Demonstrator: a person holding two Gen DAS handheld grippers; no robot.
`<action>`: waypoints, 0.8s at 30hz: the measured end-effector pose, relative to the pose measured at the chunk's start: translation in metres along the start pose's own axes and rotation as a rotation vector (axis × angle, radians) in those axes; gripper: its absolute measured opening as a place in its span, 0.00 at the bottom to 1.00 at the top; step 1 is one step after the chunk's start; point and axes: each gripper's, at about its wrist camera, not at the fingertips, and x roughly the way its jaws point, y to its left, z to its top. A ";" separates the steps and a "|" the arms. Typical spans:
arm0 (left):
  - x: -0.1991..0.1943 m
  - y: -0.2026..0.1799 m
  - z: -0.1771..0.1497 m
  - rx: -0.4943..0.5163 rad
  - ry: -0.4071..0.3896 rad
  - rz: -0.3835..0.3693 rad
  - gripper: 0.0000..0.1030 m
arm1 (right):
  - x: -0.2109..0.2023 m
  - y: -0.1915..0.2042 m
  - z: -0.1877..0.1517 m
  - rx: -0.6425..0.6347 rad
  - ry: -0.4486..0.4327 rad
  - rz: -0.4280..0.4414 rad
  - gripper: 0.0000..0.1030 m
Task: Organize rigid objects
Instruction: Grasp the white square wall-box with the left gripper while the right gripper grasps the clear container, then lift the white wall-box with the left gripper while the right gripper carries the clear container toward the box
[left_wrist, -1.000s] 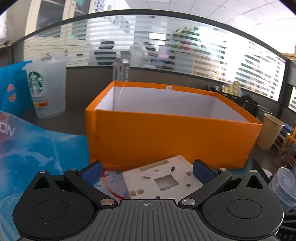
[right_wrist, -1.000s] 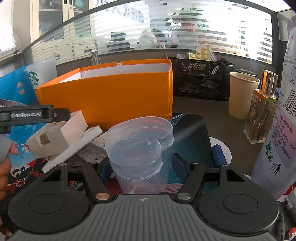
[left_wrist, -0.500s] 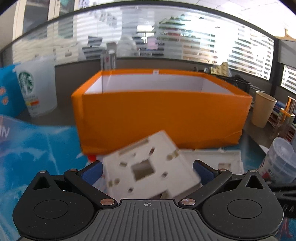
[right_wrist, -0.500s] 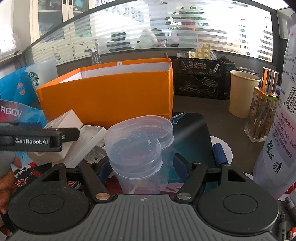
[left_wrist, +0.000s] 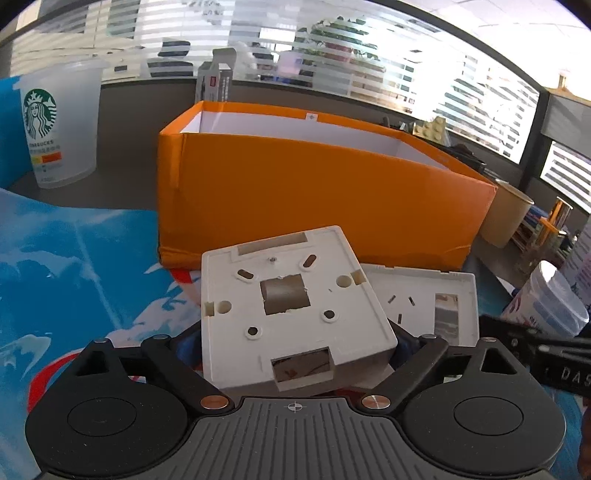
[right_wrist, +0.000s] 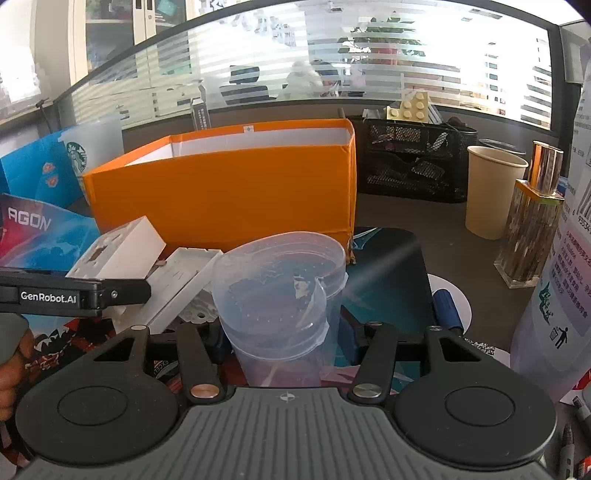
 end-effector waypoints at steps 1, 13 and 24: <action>-0.002 0.001 -0.001 0.004 0.001 -0.001 0.90 | -0.001 0.000 -0.001 0.004 -0.002 0.003 0.49; -0.052 0.008 -0.008 0.084 -0.071 -0.011 0.89 | -0.026 0.022 -0.008 -0.027 -0.014 -0.002 0.49; -0.084 0.028 -0.001 0.044 -0.143 -0.034 0.88 | -0.055 0.043 -0.004 -0.047 -0.068 -0.010 0.49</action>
